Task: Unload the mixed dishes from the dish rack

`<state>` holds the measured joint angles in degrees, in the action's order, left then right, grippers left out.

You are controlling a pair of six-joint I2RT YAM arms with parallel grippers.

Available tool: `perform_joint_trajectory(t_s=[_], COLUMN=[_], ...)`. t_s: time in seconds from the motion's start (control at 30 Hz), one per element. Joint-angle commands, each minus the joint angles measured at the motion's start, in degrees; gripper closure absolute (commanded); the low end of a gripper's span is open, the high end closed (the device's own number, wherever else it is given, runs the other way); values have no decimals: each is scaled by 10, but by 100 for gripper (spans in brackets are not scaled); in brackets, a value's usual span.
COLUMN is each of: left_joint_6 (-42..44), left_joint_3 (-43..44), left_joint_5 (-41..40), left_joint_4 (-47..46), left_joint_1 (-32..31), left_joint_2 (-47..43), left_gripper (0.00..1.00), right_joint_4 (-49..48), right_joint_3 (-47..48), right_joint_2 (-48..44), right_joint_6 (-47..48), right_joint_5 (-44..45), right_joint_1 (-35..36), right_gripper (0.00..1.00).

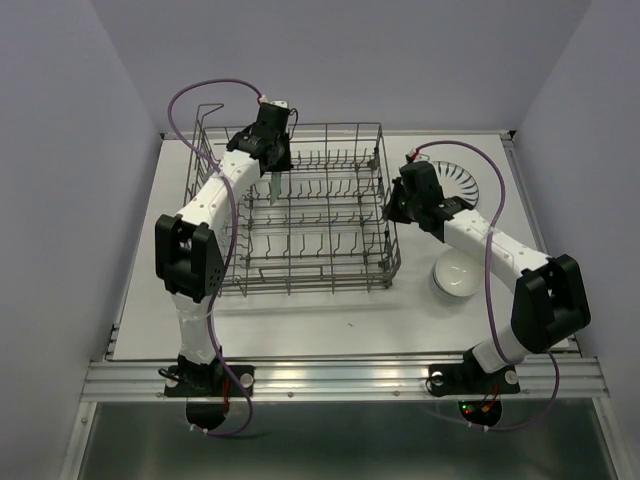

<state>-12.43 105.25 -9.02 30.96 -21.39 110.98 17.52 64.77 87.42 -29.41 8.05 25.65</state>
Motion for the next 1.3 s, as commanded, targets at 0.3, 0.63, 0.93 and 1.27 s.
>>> perform_joint_trajectory(t_s=[0.3,0.63,0.93,1.27], left_joint_6=[-51,-34,15,48], left_joint_3=[79,128,130,102], left_joint_5=[-142,-146,-124,-39], left_joint_4=[-24,-27,-74,-118], left_joint_1=[0,0,0,0], left_joint_2=[-91,-103,-146,-168], left_gripper=[100,100,100,100], right_joint_4=[15,14,14,14], right_joint_3=[-11,-12,-1,4], right_joint_2=[-4,-5,-2,-2], right_joint_6=[-42,-49,-57,-60], right_joint_5=[32,31,24,20], right_joint_1=[11,16,16,16], right_gripper=[99,99,99,91])
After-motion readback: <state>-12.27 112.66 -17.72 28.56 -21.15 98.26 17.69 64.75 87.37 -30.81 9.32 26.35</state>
